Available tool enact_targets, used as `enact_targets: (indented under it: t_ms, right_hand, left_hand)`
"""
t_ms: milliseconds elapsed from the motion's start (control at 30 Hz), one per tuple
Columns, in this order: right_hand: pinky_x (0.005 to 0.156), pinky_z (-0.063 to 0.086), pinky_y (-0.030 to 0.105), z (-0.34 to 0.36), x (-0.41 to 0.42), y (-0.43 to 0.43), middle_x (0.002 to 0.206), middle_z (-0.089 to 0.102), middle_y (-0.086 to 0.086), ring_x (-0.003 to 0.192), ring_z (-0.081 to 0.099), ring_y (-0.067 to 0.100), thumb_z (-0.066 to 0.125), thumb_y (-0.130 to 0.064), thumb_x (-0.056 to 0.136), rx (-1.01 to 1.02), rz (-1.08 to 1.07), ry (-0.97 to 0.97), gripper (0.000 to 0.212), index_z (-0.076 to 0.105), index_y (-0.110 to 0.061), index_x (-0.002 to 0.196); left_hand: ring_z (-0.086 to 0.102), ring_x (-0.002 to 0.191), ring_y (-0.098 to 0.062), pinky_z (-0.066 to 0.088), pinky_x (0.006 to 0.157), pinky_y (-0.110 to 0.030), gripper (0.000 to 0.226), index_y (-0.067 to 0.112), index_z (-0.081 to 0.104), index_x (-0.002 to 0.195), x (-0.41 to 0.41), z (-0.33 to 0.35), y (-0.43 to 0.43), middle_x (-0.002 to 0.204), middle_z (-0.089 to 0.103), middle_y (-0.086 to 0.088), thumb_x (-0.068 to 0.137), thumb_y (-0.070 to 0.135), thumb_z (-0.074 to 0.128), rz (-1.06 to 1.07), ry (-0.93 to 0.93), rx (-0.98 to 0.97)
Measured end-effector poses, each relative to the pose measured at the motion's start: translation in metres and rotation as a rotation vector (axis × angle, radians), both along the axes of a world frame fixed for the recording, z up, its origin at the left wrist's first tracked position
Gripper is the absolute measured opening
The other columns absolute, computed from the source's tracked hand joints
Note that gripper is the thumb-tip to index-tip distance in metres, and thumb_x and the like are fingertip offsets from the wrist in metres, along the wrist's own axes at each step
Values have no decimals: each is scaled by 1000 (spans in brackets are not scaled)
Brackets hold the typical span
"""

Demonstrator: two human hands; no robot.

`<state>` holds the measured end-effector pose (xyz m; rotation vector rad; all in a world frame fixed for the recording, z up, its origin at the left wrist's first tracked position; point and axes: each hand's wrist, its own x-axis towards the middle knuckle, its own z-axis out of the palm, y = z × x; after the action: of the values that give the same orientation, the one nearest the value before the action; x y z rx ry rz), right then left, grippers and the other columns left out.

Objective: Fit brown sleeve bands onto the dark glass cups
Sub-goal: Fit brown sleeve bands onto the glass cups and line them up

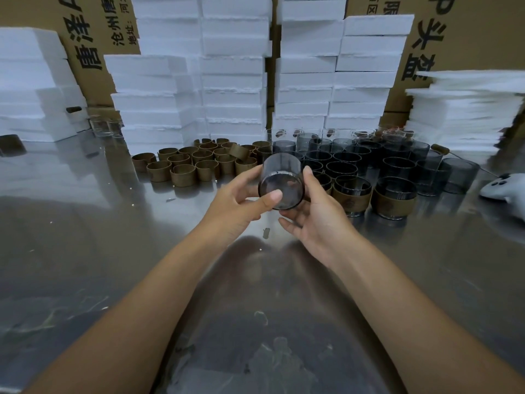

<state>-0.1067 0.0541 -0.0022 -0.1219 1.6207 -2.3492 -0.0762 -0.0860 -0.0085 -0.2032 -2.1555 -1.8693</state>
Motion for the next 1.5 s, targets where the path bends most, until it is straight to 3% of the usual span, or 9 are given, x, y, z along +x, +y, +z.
enact_targets:
  t_ms: [167,300,500,700,867,1000,1167,1267,1500]
  right_hand:
    - [70,50,28,-1,1,-4,73,70,-9,74,64,10,47,-66,84,136,-40,48,46,68,-25,91]
    - [80,52,30,-3,5,-4,101,68,-8,89,67,9,56,-73,57,205,-10,183,69,67,-29,109]
    - [87,51,30,-5,7,-3,129,61,-2,101,65,6,68,-43,83,260,-9,246,63,48,-21,138]
    - [74,49,23,-6,8,-6,118,67,-6,85,69,1,70,-42,82,230,-74,249,57,55,-20,133]
    - [73,47,24,-8,4,-6,80,72,-18,74,69,-1,70,-41,82,148,-116,187,24,67,-28,102]
    - [69,51,24,-8,-2,-7,86,65,-7,75,69,7,68,-39,85,66,-171,79,36,65,-15,111]
    - [68,52,27,-11,-8,-10,92,65,2,77,69,12,65,-42,85,40,-166,41,25,66,-19,95]
    - [65,52,26,-12,-9,-13,89,64,3,76,70,12,65,-43,85,27,-135,47,25,67,-20,94]
    - [63,53,26,-14,-11,-14,89,65,4,75,72,13,65,-47,83,28,-89,55,31,69,-19,95]
  left_hand:
    - [66,98,-6,52,85,-30,68,26,61,123,-1,-2,0,111,70,7,61,53,69,76,-39,42]
    - [69,86,-5,52,81,-28,64,24,64,115,-3,-2,0,98,73,8,60,57,67,100,-68,90]
    - [70,87,-7,51,78,-26,55,25,64,106,-2,-1,0,91,74,11,62,58,65,113,-77,99]
    - [68,85,-4,48,77,-24,53,29,64,103,-1,-5,0,96,71,10,62,62,60,110,-74,40]
    - [65,95,-3,43,77,-19,66,23,61,117,0,-6,-1,106,66,10,68,67,49,115,-89,-100]
    - [62,92,0,43,69,-12,30,32,60,104,-12,-6,-12,101,64,14,86,54,49,213,-75,-80]
    - [56,87,-1,42,70,-10,21,20,59,112,-42,-11,-49,100,59,9,92,26,61,488,-43,-305]
    - [56,107,-22,44,94,-31,26,12,62,114,-59,-11,-79,112,60,-7,88,17,63,569,-71,-589]
    - [30,130,-34,30,107,-43,51,17,44,140,-70,-7,-124,135,36,-17,91,25,58,779,-290,-868]
